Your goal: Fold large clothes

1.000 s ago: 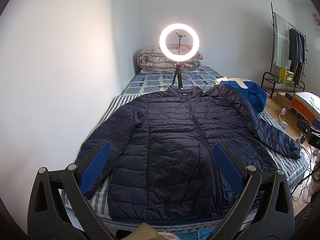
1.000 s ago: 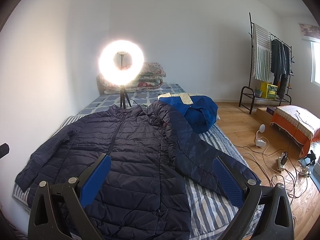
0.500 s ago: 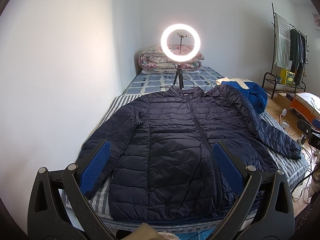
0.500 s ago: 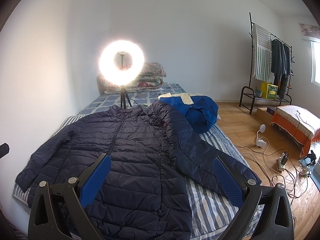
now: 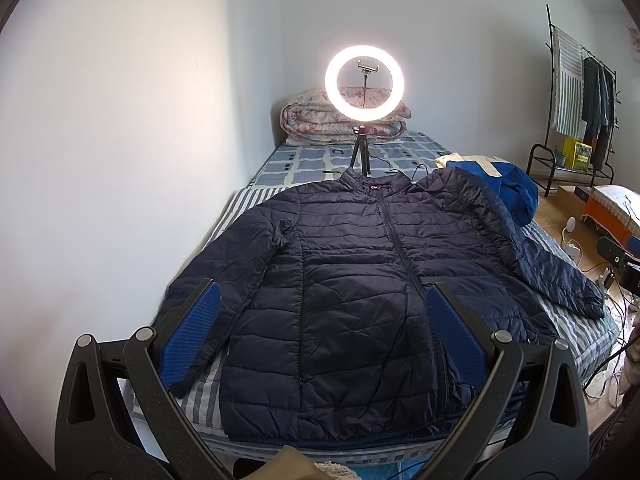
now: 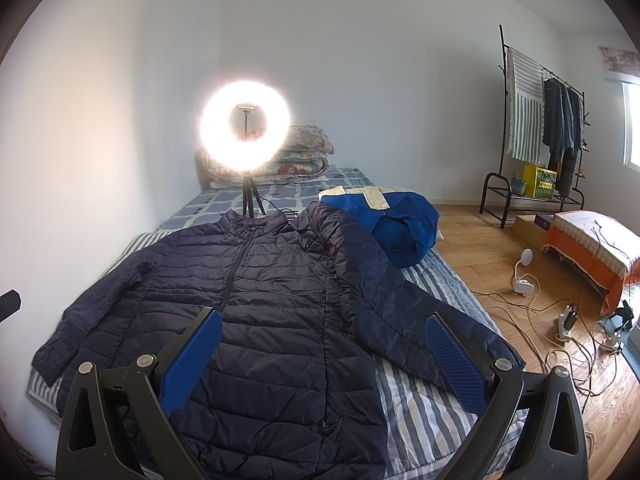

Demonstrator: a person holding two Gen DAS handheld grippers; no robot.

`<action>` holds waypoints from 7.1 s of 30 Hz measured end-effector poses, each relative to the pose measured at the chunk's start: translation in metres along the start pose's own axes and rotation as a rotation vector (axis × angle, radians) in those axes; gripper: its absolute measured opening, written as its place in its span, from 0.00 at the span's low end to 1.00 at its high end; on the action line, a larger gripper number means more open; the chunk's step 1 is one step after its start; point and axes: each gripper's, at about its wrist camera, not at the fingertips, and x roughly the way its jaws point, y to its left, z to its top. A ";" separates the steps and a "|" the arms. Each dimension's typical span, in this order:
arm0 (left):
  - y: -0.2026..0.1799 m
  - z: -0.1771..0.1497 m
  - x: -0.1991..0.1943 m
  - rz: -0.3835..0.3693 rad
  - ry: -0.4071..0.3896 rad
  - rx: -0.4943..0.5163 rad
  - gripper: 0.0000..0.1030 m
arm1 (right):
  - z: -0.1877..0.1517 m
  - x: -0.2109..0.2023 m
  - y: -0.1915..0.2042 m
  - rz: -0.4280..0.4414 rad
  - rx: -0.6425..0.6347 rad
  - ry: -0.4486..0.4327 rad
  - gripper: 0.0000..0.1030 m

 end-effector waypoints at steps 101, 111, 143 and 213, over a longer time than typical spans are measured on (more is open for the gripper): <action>0.119 0.035 0.083 0.099 0.069 -0.230 0.89 | 0.086 0.301 0.256 0.783 -0.042 0.365 0.06; 0.091 0.026 0.125 0.162 0.134 -0.137 0.89 | 0.087 0.393 0.139 0.509 0.075 0.326 0.06; 0.023 0.047 0.148 0.111 0.082 -0.019 0.89 | 0.083 0.400 0.054 0.189 -0.032 0.322 0.47; -0.589 -0.092 0.140 -0.757 0.475 0.678 0.81 | -0.035 -0.096 -0.272 -0.394 0.437 0.073 1.00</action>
